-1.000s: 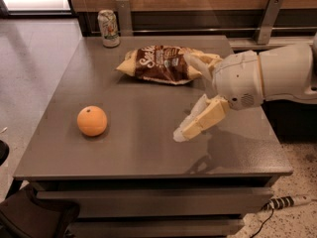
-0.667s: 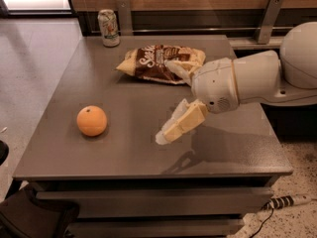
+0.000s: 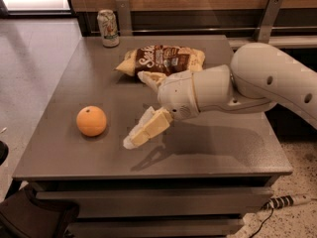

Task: Pick orange

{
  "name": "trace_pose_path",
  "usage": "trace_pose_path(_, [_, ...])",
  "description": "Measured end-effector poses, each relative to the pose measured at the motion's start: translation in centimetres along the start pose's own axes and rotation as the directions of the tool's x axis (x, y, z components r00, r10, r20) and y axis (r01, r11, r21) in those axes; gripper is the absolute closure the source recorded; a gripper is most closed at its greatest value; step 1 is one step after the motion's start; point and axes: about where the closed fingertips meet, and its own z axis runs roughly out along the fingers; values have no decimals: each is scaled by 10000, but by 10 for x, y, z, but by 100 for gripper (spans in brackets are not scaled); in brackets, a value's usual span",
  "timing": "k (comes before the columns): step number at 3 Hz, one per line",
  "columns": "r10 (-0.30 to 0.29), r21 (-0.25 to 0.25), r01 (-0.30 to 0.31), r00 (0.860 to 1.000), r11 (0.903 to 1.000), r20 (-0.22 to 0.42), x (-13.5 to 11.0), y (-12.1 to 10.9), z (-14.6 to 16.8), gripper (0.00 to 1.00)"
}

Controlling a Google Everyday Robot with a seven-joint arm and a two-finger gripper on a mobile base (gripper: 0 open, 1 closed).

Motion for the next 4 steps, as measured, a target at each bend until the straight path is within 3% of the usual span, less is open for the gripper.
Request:
trace_pose_path(2, [-5, -540, 23, 9994, 9985, 335, 0, 16, 52, 0])
trace_pose_path(4, [-49, -1335, 123, 9984, 9910, 562, 6, 32, 109, 4])
